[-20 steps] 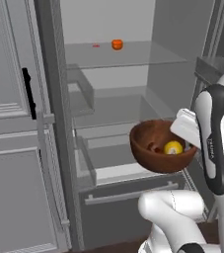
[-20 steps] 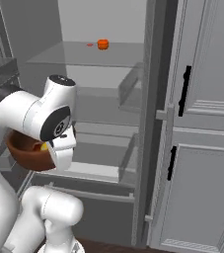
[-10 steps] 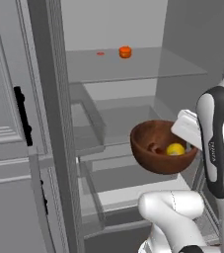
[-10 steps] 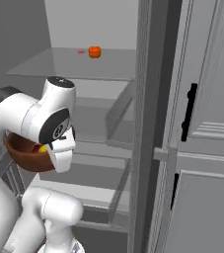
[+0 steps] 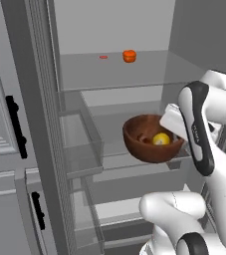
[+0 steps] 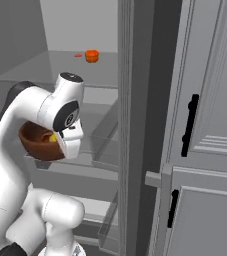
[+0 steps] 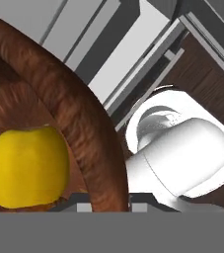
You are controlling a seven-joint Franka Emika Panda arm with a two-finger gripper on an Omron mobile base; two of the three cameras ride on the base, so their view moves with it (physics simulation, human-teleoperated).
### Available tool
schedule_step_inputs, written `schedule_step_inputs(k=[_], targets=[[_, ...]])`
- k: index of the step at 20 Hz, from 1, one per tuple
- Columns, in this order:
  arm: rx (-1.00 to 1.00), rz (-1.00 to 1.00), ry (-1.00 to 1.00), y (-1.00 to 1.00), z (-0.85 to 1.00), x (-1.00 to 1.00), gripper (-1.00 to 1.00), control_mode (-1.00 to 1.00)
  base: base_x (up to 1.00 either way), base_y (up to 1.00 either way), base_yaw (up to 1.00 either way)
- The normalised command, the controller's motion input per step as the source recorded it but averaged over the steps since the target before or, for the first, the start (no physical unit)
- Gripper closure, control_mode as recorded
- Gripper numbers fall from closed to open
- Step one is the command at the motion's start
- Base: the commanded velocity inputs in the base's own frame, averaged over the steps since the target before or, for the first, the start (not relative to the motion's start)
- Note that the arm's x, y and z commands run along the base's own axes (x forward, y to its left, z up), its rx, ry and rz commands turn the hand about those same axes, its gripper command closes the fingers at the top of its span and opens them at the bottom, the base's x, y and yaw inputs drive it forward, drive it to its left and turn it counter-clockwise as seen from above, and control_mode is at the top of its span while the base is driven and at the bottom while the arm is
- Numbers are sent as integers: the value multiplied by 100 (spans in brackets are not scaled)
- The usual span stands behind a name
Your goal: Pick the chicken drumstick and lemon from their plates and place them in the bowl. Then put the bowl in the fridge.
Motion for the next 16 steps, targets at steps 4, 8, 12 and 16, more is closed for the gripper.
schedule_step_inputs(k=[4, 8, 12, 16], targets=[[0, -3, -7, 0, -55, 96, 100, -100, 0, 0, 0], [0, -16, -13, 13, -24, 56, 100, -100, 0, 0, 0], [0, -14, -6, -4, -10, 50, 100, -100, 0, 0, 0], [3, -4, 0, -12, -2, 37, 100, -100, 0, 0, 0]])
